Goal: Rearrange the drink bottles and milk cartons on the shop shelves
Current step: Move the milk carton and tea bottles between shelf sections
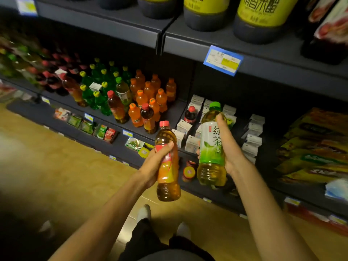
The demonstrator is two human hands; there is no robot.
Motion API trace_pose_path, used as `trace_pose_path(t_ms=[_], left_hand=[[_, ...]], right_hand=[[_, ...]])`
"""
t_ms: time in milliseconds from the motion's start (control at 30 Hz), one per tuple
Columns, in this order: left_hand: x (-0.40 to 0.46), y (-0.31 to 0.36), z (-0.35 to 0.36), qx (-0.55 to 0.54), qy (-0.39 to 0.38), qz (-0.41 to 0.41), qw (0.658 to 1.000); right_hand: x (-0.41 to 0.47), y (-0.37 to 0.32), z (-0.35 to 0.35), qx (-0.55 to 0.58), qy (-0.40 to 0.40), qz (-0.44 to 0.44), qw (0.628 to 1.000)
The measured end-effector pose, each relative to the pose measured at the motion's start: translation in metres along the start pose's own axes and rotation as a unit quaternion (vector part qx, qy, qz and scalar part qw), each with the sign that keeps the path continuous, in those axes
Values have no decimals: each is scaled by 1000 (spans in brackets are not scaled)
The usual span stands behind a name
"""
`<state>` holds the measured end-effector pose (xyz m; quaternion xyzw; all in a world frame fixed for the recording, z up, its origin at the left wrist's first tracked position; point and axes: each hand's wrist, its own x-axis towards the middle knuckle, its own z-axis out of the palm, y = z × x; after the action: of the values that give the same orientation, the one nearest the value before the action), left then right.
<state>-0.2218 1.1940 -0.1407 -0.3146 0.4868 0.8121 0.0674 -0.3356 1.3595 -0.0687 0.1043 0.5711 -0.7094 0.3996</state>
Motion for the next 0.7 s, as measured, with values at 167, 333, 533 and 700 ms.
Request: trace_pose_path(t_ms=[167, 333, 533, 700], left_hand=[[-33, 15, 10, -126, 17, -3, 992], [-58, 28, -8, -161, 43, 47, 985], [-72, 37, -42, -248, 74, 78, 963], [-68, 59, -88, -290, 60, 85, 951]], right_hand=[[-6, -2, 11, -49, -7, -28, 998], [-4, 0, 35, -94, -67, 13, 993], [2, 15, 78, -133, -78, 16, 988], [19, 19, 131, -181, -77, 8, 980]])
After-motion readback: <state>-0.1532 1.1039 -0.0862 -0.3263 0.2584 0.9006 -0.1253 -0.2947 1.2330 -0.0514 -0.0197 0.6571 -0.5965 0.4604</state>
